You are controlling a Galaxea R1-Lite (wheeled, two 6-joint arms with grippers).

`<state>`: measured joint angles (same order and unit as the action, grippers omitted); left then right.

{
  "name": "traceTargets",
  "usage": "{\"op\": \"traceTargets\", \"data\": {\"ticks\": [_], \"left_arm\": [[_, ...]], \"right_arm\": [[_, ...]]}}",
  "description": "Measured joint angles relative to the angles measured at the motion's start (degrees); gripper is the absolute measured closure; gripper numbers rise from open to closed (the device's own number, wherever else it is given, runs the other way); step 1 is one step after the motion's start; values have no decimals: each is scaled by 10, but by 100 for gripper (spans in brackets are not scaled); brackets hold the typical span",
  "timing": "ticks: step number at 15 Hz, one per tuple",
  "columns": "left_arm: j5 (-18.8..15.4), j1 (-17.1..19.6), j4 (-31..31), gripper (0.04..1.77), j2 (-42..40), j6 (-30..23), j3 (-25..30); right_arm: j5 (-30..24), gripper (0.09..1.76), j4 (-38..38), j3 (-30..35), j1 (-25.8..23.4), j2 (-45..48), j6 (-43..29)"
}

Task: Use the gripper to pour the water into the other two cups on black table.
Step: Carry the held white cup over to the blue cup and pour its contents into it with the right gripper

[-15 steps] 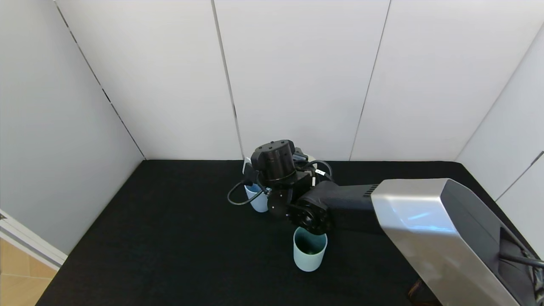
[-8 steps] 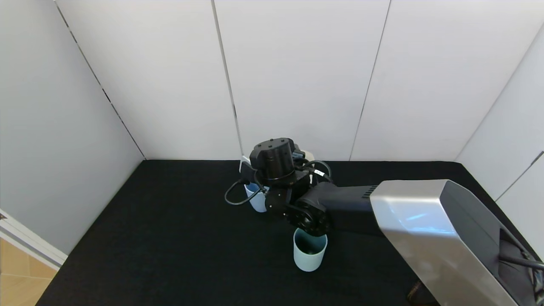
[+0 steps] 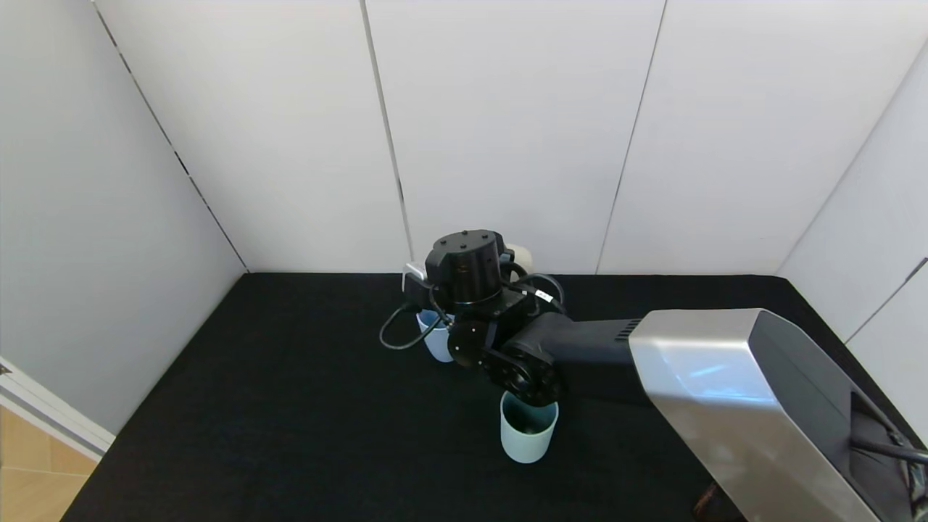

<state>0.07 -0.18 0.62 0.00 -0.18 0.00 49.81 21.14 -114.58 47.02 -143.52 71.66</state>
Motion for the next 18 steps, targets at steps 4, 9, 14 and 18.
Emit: {"op": "traceTargets", "data": {"ticks": [4, 9, 14, 18], "left_arm": [[0, 0, 0, 9, 0, 0, 0], [0, 0, 0, 9, 0, 0, 0], [0, 0, 0, 9, 0, 0, 0], [0, 0, 0, 9, 0, 0, 0]], "right_arm": [[0, 58, 19, 0, 2, -1, 24], [0, 58, 19, 0, 2, -2, 30], [1, 58, 17, 0, 2, -1, 37], [1, 58, 26, 0, 2, -1, 49]]}}
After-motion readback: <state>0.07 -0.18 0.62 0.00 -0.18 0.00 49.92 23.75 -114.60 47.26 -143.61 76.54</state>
